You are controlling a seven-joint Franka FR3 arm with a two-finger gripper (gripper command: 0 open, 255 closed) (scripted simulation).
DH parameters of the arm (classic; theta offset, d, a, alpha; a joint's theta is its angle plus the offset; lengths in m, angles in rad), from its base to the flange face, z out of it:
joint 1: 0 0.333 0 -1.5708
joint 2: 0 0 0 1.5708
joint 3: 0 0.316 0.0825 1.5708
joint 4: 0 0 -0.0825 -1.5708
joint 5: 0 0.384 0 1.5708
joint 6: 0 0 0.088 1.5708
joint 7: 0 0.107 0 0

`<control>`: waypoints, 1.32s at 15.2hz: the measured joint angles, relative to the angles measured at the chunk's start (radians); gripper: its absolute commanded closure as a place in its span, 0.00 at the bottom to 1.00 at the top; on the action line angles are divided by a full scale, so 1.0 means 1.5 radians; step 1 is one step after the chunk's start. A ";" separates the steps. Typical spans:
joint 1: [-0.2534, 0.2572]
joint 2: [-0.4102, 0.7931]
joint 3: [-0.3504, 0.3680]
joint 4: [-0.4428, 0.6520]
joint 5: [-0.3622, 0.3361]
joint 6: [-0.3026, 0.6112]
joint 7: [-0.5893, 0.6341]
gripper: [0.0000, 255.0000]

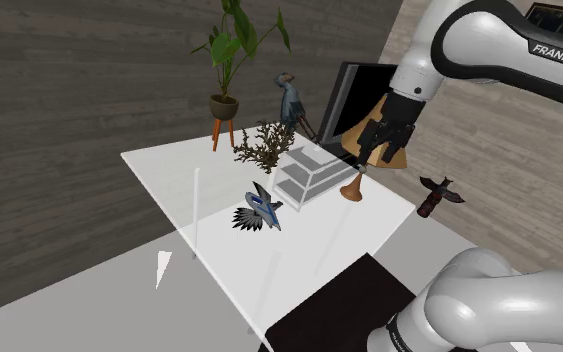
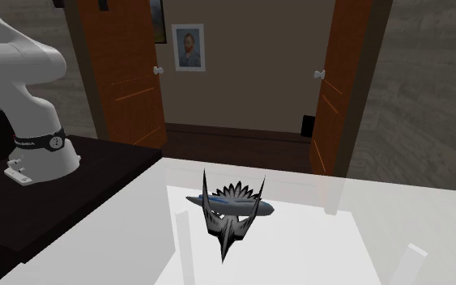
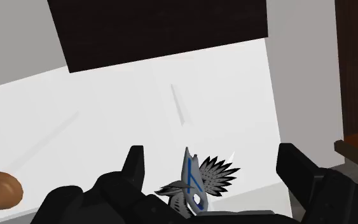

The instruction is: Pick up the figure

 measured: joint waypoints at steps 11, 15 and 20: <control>-0.035 0.156 0.002 -0.042 0.103 0.175 0.147 0.00; -0.043 0.247 -0.001 -0.044 0.154 0.261 0.197 0.00; -0.048 0.358 -0.009 -0.037 0.228 0.357 0.244 0.00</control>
